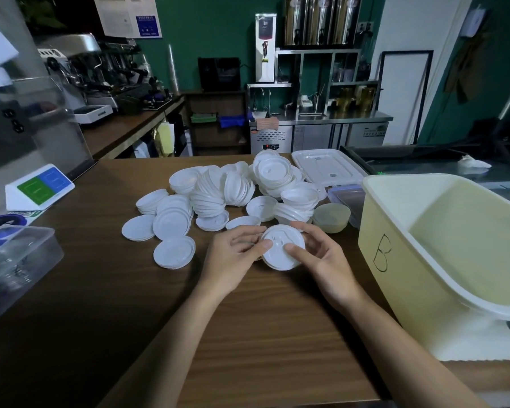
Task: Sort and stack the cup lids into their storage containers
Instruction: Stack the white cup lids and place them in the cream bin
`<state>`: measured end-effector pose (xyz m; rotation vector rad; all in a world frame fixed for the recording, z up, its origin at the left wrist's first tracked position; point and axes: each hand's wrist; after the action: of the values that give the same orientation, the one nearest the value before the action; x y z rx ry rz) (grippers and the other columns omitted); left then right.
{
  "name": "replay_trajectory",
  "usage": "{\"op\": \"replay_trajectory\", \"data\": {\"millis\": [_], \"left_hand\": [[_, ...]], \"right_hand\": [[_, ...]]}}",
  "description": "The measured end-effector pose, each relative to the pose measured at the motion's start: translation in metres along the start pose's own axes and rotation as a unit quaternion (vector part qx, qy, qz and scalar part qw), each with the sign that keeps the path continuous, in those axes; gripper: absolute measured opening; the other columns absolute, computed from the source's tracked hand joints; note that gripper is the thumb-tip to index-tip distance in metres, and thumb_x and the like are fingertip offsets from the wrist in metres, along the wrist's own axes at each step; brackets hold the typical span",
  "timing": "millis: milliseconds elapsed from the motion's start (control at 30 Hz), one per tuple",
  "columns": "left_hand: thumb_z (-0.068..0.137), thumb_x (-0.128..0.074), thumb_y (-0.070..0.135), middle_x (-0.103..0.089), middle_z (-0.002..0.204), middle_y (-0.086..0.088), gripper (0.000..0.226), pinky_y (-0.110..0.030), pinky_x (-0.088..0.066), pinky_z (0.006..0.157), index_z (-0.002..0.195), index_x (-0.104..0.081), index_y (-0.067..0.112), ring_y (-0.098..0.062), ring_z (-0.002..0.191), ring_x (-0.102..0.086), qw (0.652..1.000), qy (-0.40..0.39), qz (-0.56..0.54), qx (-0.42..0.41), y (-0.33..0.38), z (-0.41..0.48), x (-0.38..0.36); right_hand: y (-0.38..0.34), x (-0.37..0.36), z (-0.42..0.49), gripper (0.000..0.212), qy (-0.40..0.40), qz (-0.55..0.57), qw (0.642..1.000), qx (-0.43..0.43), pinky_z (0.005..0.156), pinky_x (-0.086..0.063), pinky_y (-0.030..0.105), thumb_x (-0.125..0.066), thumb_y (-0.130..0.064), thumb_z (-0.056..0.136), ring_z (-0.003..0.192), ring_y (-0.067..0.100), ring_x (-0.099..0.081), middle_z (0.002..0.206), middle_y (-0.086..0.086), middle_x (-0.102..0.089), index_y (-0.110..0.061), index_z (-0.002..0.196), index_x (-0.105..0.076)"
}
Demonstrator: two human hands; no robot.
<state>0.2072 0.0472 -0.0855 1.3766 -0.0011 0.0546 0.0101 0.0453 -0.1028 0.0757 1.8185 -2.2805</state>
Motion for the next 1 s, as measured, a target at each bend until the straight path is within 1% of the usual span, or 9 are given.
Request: {"op": "replay_trajectory", "data": {"millis": [133,300,433,533,600,733,833,900,1000], "left_hand": [[0.085,-0.086,0.014,-0.079,0.094,0.005,0.033,-0.031,-0.064,0.083,0.117,-0.077,0.015,-0.009,0.095,-0.076,0.999,0.01,0.04,-0.02,0.0,-0.001,0.0],[0.084,-0.085,0.039,-0.074,0.109,0.02,0.032,-0.009,-0.048,0.089,0.112,-0.078,0.025,0.005,0.106,-0.066,0.949,0.018,0.274,-0.157,0.0,-0.002,0.012],[0.077,-0.092,0.036,-0.065,0.116,0.021,0.042,-0.002,-0.038,0.093,0.114,-0.077,0.023,0.005,0.111,-0.059,0.926,-0.03,0.36,-0.112,-0.011,0.0,0.026],[0.083,-0.088,0.023,-0.071,0.103,0.018,0.022,-0.022,-0.052,0.089,0.103,-0.079,0.021,-0.001,0.098,-0.064,0.926,-0.003,0.356,-0.125,-0.013,0.001,0.024],[0.089,-0.081,0.018,-0.072,0.088,0.016,0.007,-0.036,-0.056,0.08,0.094,-0.078,0.021,-0.007,0.085,-0.066,0.93,0.017,0.343,-0.133,-0.013,0.002,0.023],[0.094,-0.076,0.022,-0.074,0.086,0.006,0.004,-0.047,-0.061,0.078,0.097,-0.073,0.024,-0.021,0.081,-0.07,0.954,0.032,0.271,-0.122,-0.012,0.004,0.023],[0.096,-0.073,0.019,-0.076,0.095,0.015,0.016,-0.04,-0.062,0.085,0.106,-0.071,0.031,-0.011,0.091,-0.073,0.977,0.048,0.179,-0.106,-0.006,0.005,0.022],[0.099,-0.07,0.016,-0.076,0.102,0.018,0.025,-0.036,-0.06,0.091,0.112,-0.069,0.036,-0.007,0.098,-0.073,0.988,0.042,0.119,-0.091,-0.003,0.005,0.023],[0.102,-0.065,0.013,-0.077,0.114,0.009,0.027,-0.036,-0.058,0.089,0.12,-0.072,0.033,-0.014,0.108,-0.072,0.996,-0.002,0.043,-0.079,0.002,0.006,0.024]], "right_hand": [[0.002,0.0,0.001,0.044,-0.011,-0.022,1.0,0.003,0.106,-0.054,0.033,-0.075,0.004,0.091,0.121,0.019,-0.071,0.125,0.009,-0.077,-0.009,0.132,-0.065],[0.002,0.003,0.001,0.039,0.04,-0.036,0.998,0.029,0.099,-0.056,0.028,-0.076,0.003,0.091,0.117,0.02,-0.073,0.12,0.007,-0.078,-0.015,0.126,-0.07],[0.007,0.008,0.006,0.041,0.088,-0.027,0.995,0.031,0.105,-0.055,0.042,-0.082,-0.007,0.09,0.119,0.023,-0.072,0.122,0.007,-0.078,-0.017,0.129,-0.07],[0.009,0.009,0.007,0.047,0.111,-0.023,0.993,0.028,0.105,-0.055,0.044,-0.084,-0.02,0.082,0.119,0.025,-0.071,0.122,0.006,-0.077,-0.018,0.128,-0.071],[0.01,0.01,0.007,0.045,0.117,-0.044,0.992,0.033,0.104,-0.055,0.044,-0.084,-0.017,0.083,0.118,0.026,-0.07,0.121,0.005,-0.077,-0.019,0.126,-0.071],[0.012,0.01,0.008,0.045,0.114,-0.058,0.991,0.037,0.101,-0.056,0.042,-0.084,-0.016,0.081,0.115,0.028,-0.07,0.119,0.006,-0.077,-0.022,0.123,-0.07],[0.011,0.009,0.008,0.047,0.105,-0.06,0.992,0.046,0.102,-0.056,0.041,-0.082,-0.023,0.079,0.116,0.027,-0.07,0.12,0.005,-0.077,-0.024,0.124,-0.07],[0.011,0.01,0.007,0.044,0.094,-0.062,0.992,0.058,0.105,-0.054,0.039,-0.083,-0.016,0.085,0.12,0.025,-0.069,0.124,0.005,-0.076,-0.021,0.127,-0.069],[0.011,0.01,0.007,0.039,0.077,-0.075,0.992,0.066,0.11,-0.052,0.039,-0.078,-0.003,0.093,0.123,0.023,-0.068,0.126,0.006,-0.075,-0.018,0.128,-0.069]]}}
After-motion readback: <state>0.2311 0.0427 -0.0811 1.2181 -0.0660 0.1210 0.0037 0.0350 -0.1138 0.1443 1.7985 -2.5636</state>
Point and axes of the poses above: each hand's wrist, its own z-axis towards the middle knuckle, its own x-axis out of the back of the hand, y = z × x
